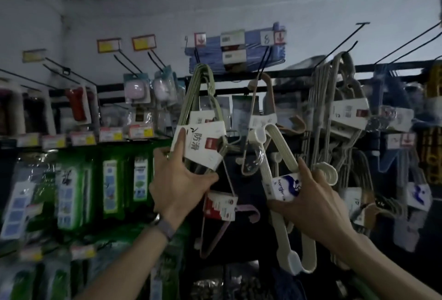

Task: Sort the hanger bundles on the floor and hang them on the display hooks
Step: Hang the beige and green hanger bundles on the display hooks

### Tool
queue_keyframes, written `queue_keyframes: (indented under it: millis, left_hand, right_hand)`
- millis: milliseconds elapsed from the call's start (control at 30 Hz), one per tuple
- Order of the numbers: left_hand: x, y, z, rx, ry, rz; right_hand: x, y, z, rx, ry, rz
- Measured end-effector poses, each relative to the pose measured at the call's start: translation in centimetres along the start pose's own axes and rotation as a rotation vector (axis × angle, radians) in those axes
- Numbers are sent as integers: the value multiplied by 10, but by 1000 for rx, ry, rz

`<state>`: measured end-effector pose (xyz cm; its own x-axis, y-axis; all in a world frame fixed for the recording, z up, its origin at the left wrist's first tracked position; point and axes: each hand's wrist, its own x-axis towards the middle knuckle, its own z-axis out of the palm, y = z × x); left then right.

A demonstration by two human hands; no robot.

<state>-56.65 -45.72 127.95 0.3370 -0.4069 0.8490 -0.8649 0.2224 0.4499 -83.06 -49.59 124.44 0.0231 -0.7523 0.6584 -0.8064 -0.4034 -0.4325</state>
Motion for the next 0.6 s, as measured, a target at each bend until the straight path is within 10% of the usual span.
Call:
queue_keyframes:
  millis: [600]
  left_hand:
    - [136, 29, 4, 298, 13, 32]
  right_hand:
    - [77, -16, -25, 46, 63, -56]
